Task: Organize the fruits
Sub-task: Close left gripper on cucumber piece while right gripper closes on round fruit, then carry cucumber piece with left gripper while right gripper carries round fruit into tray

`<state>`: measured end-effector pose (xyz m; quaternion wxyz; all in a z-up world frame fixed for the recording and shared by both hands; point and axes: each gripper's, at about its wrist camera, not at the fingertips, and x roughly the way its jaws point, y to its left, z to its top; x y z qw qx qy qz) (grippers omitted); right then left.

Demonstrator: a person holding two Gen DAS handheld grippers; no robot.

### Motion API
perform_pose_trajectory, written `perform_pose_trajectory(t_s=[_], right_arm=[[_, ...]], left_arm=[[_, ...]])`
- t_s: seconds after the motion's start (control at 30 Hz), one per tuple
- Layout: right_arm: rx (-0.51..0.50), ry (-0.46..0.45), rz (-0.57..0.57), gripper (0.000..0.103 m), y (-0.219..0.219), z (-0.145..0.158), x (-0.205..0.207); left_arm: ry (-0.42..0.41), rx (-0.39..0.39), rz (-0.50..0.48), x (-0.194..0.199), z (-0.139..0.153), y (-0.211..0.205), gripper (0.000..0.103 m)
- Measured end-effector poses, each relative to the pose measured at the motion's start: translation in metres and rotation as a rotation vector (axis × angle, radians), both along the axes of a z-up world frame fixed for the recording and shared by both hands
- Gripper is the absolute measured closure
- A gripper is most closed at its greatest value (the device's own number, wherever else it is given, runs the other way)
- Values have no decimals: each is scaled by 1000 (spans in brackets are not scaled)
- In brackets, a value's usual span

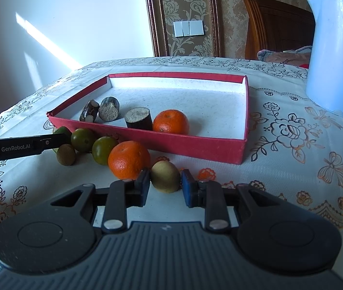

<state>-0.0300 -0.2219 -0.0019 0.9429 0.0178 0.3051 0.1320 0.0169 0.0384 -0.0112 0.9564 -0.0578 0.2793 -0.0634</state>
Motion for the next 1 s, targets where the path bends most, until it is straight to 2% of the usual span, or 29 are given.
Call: perform_pose_trajectory(t_s=[0.27, 0.77, 1.0], right_arm=[[0, 0, -1, 78, 0, 0, 0], [0, -17, -17, 77, -2, 2, -2], [8, -51, -27, 77, -3, 6, -7]], left_arm=[[-11, -11, -5, -1, 0, 1, 74], [-154, 91, 10, -21, 11, -13, 74], [-188, 107, 6, -24, 14, -15, 74]])
